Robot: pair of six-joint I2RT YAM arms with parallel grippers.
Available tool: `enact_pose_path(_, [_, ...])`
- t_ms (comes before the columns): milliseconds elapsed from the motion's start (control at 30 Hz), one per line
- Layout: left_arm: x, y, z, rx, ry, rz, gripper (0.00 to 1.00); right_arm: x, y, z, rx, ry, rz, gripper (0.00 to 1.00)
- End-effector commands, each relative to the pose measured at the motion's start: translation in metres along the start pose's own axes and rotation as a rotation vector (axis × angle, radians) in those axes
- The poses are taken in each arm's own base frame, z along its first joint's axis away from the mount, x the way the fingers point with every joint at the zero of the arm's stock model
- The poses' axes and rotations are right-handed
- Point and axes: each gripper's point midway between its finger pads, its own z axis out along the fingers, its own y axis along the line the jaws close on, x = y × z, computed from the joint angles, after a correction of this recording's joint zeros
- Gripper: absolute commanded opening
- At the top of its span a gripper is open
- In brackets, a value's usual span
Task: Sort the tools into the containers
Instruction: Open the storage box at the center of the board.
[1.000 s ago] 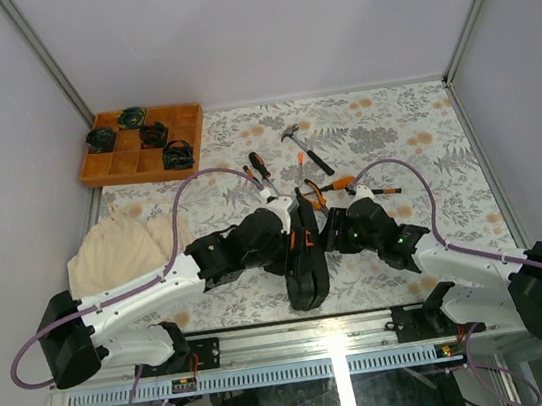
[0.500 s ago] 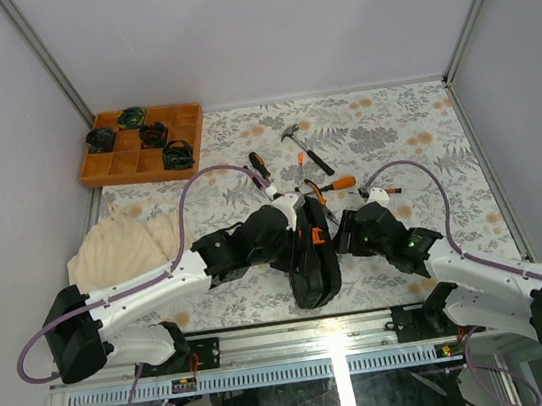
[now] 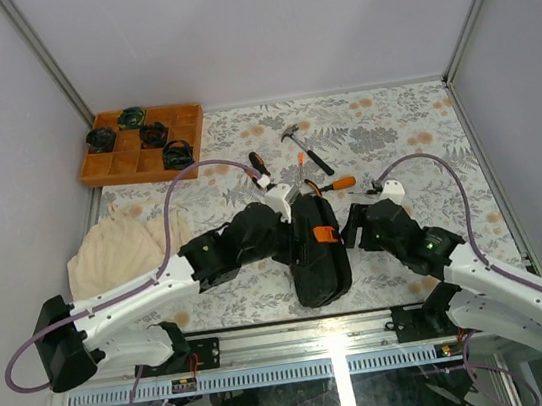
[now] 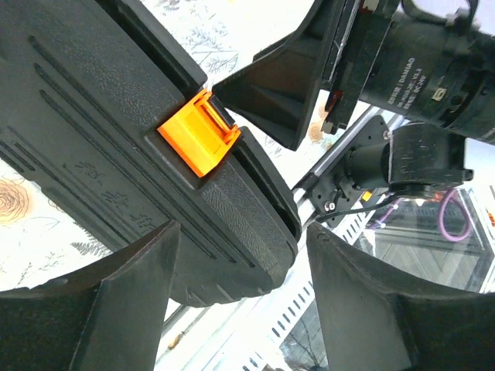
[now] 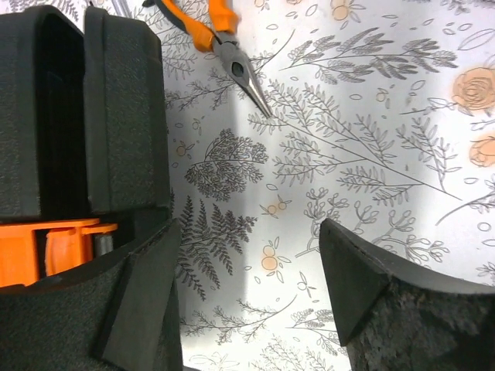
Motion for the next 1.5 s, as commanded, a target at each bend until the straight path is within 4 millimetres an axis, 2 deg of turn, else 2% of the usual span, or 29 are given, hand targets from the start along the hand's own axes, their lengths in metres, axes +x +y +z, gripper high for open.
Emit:
enact_pose_path(0, [-0.027,-0.006,-0.010,0.034,-0.122,-0.013,0.66,-0.028,-0.001,-0.017,0.021,-0.098,0.015,0.80])
enact_pose_path(133, [-0.028,0.023,-0.012,-0.046,-0.129,-0.063,0.65,-0.035,-0.002,-0.025,0.011,-0.130,0.029,0.83])
enact_pose_path(267, [-0.022,0.047,-0.012,-0.117,-0.113,-0.096,0.65,-0.025,0.000,-0.021,0.003,-0.083,0.016,0.84])
enact_pose_path(400, [-0.016,0.057,-0.012,-0.145,-0.101,-0.104,0.65,-0.013,0.001,-0.014,-0.017,-0.047,0.012,0.82])
enact_pose_path(600, [-0.009,0.072,-0.012,-0.202,-0.096,-0.122,0.65,-0.001,0.015,-0.004,-0.096,-0.009,-0.002,0.81])
enact_pose_path(733, [-0.006,0.085,-0.014,-0.248,-0.092,-0.139,0.65,0.006,-0.001,0.001,-0.007,0.019,0.000,0.79])
enact_pose_path(800, [-0.005,0.089,-0.015,-0.257,-0.090,-0.144,0.65,0.008,-0.002,0.002,-0.003,0.019,0.000,0.78])
enact_pose_path(1067, [0.003,0.101,-0.014,-0.292,-0.072,-0.159,0.66,0.014,0.034,0.003,-0.227,0.023,0.016,0.74])
enact_pose_path(1267, [0.024,0.124,-0.009,-0.348,-0.029,-0.203,0.66,0.028,0.047,0.007,-0.296,0.082,0.049,0.73])
enact_pose_path(1467, [0.056,0.139,0.006,-0.378,0.058,-0.243,0.64,0.041,0.038,0.014,-0.224,0.155,0.069,0.75])
